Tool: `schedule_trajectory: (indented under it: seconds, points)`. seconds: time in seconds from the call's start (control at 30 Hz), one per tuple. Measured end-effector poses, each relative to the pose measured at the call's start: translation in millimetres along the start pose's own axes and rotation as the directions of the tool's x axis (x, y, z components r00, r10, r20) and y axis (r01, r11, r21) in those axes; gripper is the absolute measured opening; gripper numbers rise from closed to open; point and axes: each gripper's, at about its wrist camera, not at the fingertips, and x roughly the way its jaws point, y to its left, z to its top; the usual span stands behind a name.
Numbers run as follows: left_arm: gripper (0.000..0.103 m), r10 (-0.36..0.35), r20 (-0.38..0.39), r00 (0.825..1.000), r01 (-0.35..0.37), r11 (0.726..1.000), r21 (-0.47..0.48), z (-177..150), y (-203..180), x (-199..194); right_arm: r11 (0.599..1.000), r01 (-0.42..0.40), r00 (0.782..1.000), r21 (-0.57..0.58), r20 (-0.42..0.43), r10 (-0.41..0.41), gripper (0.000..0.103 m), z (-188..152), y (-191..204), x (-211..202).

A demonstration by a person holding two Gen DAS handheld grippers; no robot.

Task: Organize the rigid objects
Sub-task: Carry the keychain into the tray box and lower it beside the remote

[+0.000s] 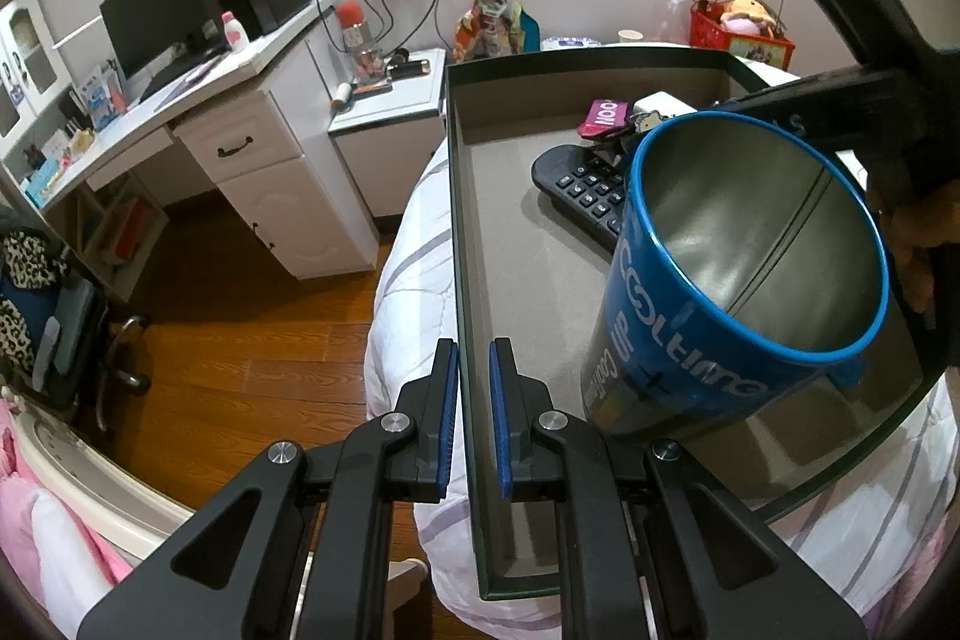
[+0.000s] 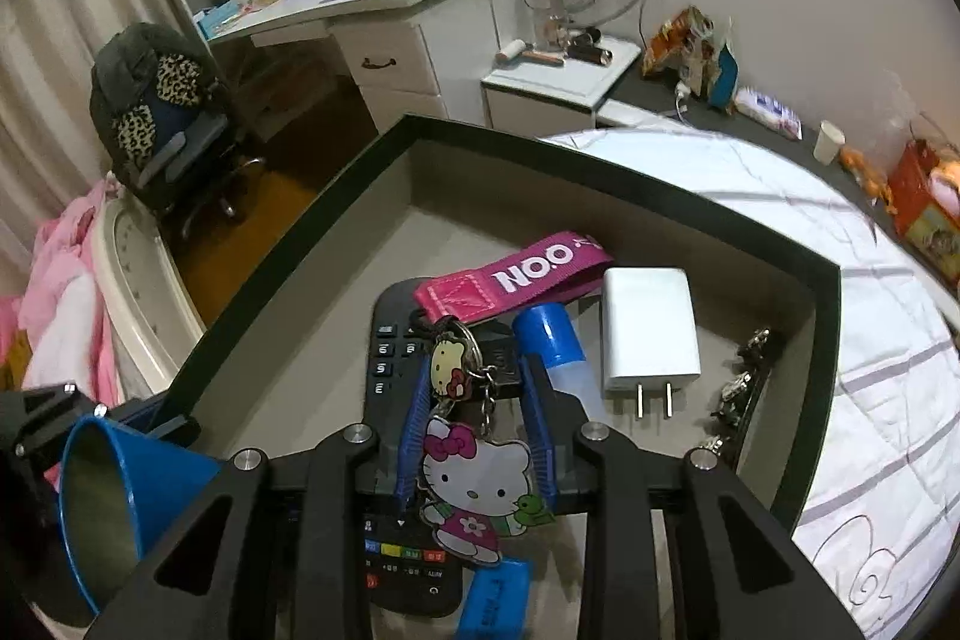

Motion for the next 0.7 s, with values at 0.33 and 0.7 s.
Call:
schedule_trajectory:
  seconds: [0.33,0.7]
  points:
    - [0.009,-0.001,0.0,1.0,0.001,1.0,-0.001,0.1,0.1,0.1,0.992,0.128,0.991,-0.015,-0.034,-0.129,0.032,1.6,-21.7,-2.6]
    - [0.009,-0.001,0.0,1.0,0.001,1.0,-0.001,0.3,-0.1,0.0,0.985,0.07,0.997,-0.157,-0.03,-0.076,0.033,0.3,7.2,-4.6]
